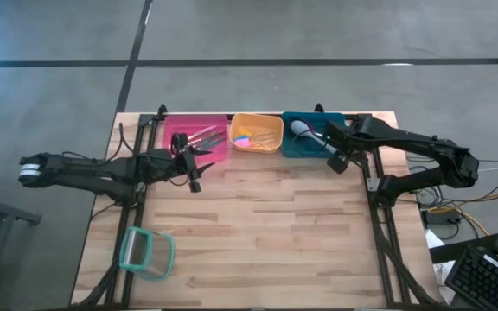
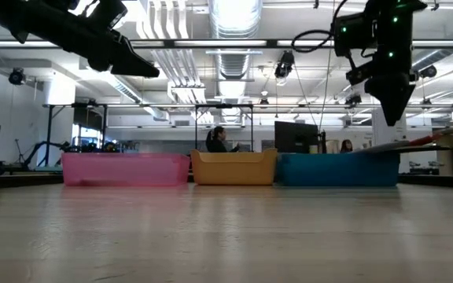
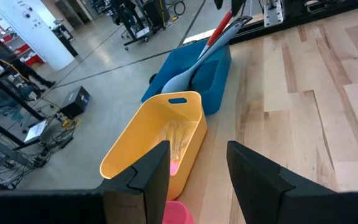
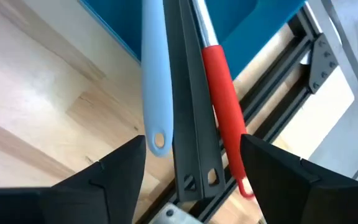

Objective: Pick & Place Kitchen Items
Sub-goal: Return to Home Position

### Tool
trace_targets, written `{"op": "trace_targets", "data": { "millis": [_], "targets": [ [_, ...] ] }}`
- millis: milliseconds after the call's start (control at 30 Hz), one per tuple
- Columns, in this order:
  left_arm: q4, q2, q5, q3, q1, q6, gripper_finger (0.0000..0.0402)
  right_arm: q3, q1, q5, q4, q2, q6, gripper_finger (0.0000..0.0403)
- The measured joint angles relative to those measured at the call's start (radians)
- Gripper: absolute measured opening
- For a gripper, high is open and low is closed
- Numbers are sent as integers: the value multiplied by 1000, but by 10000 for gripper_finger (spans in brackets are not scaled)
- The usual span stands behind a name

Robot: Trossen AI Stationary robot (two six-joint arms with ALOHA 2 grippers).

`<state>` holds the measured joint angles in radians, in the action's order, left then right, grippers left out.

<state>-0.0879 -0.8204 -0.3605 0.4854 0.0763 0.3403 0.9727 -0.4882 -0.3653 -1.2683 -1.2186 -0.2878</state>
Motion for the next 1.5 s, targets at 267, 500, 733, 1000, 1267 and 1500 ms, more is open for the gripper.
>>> {"op": "trace_targets", "data": {
  "millis": [267,500,733,1000,1267,1500],
  "targets": [
    [0,0,0,0,0,0,163,124,58,8,-91,0,-62,214],
    [0,0,0,0,0,0,163,235,177,133,-91,2,-110,167],
    [0,0,0,0,0,0,163,272,370,148,-87,42,-142,99],
    [0,0,0,0,0,0,163,227,575,-73,-71,189,-289,13],
    [0,0,0,0,0,0,163,83,713,-162,106,347,-386,9],
    [0,0,0,0,0,0,163,-60,711,-163,370,372,-201,8]
  ]
}}
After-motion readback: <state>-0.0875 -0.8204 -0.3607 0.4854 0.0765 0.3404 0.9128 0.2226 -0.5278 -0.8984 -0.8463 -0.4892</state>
